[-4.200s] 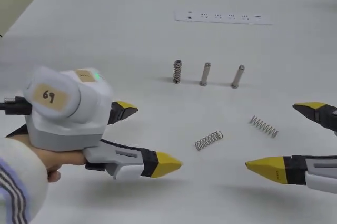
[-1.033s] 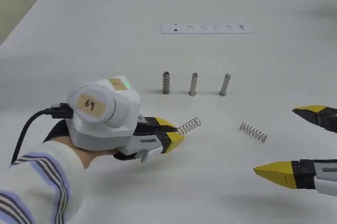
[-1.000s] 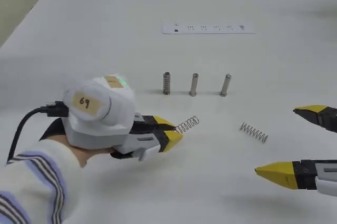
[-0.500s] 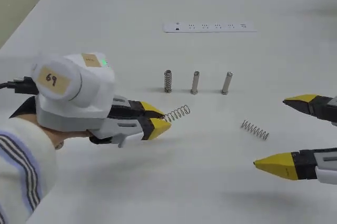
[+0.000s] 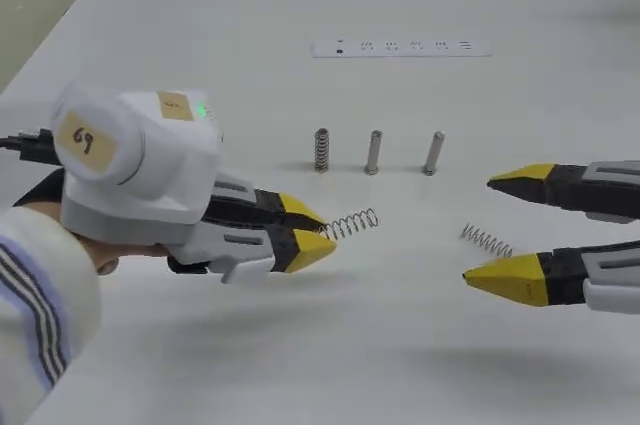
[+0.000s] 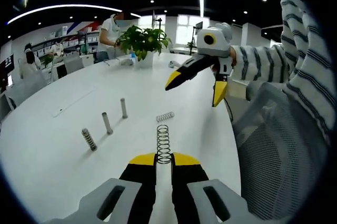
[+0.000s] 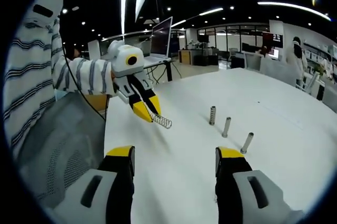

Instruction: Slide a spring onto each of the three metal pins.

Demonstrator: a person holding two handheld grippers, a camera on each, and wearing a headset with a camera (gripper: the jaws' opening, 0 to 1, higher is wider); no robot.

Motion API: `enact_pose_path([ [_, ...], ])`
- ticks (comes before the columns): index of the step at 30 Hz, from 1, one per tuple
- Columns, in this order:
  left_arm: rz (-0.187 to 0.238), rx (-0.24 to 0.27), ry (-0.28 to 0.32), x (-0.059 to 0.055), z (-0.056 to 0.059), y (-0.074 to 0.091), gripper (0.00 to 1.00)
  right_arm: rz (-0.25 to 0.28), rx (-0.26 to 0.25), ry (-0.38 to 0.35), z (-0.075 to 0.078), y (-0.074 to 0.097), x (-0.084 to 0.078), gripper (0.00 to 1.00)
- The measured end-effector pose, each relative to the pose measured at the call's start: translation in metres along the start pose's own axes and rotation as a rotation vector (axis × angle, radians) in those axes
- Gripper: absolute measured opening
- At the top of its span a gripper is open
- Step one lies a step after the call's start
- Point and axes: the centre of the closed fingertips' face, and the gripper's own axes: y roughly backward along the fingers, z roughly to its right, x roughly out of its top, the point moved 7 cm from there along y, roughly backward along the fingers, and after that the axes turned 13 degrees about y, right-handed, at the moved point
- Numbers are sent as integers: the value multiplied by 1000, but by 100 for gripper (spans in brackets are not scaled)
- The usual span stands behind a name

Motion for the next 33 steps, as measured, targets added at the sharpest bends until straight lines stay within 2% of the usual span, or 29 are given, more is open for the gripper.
enact_pose_path([
  [6, 1, -31, -18, 3, 5, -2, 2, -10, 68, 28, -5, -9, 3, 52],
  [10, 10, -54, -32, 7, 9, -4, 2, -3, 95, 27, -6, -15, 4, 45],
  [14, 8, -75, -48, 10, 13, -6, 2, 5, 108, 27, -6, -19, 5, 37],
  [23, -10, -113, -72, 14, 21, -13, 2, 15, 163, 13, -11, -26, 6, 29],
  [33, -10, -139, -75, 16, 26, -16, 2, 3, 182, 22, -12, -31, 6, 20],
])
